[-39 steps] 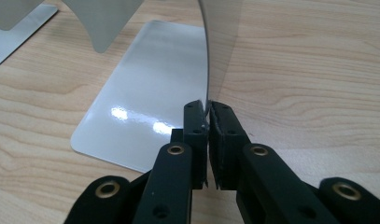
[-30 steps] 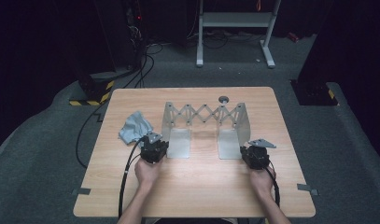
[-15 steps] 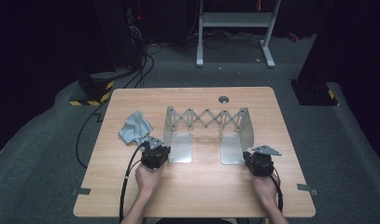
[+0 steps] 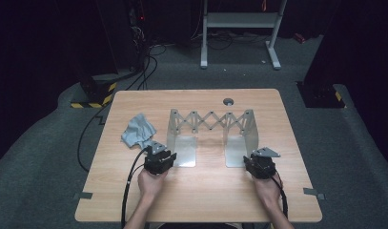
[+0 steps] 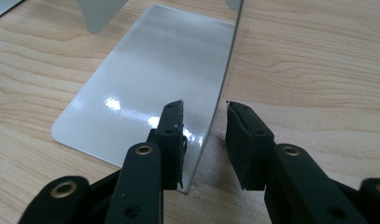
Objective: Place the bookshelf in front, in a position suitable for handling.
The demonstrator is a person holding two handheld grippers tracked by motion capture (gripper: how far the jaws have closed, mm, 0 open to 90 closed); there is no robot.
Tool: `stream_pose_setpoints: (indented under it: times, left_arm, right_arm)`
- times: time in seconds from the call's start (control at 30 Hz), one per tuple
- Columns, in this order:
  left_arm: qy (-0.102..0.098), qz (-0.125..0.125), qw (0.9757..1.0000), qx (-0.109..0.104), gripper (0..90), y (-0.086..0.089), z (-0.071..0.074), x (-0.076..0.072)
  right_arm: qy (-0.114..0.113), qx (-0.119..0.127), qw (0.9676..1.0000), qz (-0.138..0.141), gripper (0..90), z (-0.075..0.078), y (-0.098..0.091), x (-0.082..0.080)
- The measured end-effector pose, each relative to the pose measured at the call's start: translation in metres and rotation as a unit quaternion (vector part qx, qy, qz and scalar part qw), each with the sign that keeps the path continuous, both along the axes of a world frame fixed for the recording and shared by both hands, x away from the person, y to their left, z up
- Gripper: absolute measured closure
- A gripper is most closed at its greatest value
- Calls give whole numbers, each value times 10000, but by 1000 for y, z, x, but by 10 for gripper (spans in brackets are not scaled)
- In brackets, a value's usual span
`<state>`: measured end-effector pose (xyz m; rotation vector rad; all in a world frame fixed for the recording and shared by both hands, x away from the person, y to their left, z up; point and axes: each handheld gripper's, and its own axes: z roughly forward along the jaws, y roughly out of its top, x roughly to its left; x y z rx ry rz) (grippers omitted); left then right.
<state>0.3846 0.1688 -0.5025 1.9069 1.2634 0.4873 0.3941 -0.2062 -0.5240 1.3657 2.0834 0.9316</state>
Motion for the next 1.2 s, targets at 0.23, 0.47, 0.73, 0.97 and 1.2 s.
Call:
stream_pose_setpoints:
  times: [0.23, 0.47, 0.73, 0.97, 1.2]
  left_arm:
    - [58, -155, 9999, -48, 517, 5, 0, -4]
    - [41, 42, 9995, -307, 429, 25, 3, -8]
    - [118, 428, 9981, -422, 366, 57, 7, -7]
    - [194, 727, 9968, -253, 331, 79, 7, -1]
    - [345, 1073, 9936, -92, 322, 98, 8, 15]
  right_arm:
    - [45, 0, 9999, 105, 692, 0, 1, 2]
    - [52, 29, 10000, 72, 778, 0, -1, 3]
    - [41, 7, 10000, -53, 809, 0, -3, 3]
    - [16, -29, 9997, -222, 838, 0, -5, 3]
    - [-28, -119, 9997, -199, 836, 0, -5, 2]
